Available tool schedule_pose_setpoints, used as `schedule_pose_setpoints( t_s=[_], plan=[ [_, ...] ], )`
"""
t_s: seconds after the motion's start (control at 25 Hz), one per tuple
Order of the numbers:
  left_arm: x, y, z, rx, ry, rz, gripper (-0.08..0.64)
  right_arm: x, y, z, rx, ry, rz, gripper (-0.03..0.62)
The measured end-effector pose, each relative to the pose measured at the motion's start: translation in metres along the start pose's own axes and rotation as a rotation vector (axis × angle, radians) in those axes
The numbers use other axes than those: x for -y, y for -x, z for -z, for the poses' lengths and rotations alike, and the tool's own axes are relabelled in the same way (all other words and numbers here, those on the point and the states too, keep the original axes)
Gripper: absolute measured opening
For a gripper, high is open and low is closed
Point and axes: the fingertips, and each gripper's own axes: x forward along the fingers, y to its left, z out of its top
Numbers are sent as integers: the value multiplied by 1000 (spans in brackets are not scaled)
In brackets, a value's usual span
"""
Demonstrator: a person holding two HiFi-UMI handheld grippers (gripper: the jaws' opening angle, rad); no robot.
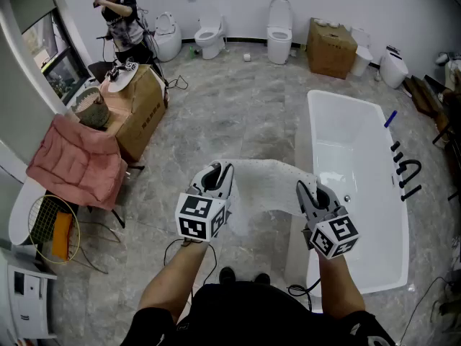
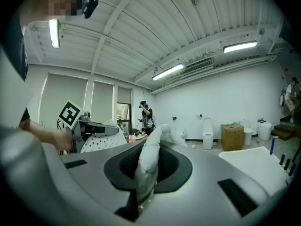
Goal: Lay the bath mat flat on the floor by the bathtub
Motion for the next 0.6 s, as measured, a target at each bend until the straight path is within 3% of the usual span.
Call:
schedule_pose_setpoints(
  t_s=[0.6],
  plan=[
    [23,7,1,6,1,-42,26,-4,18,3,9,-8,-83,31]
  ],
)
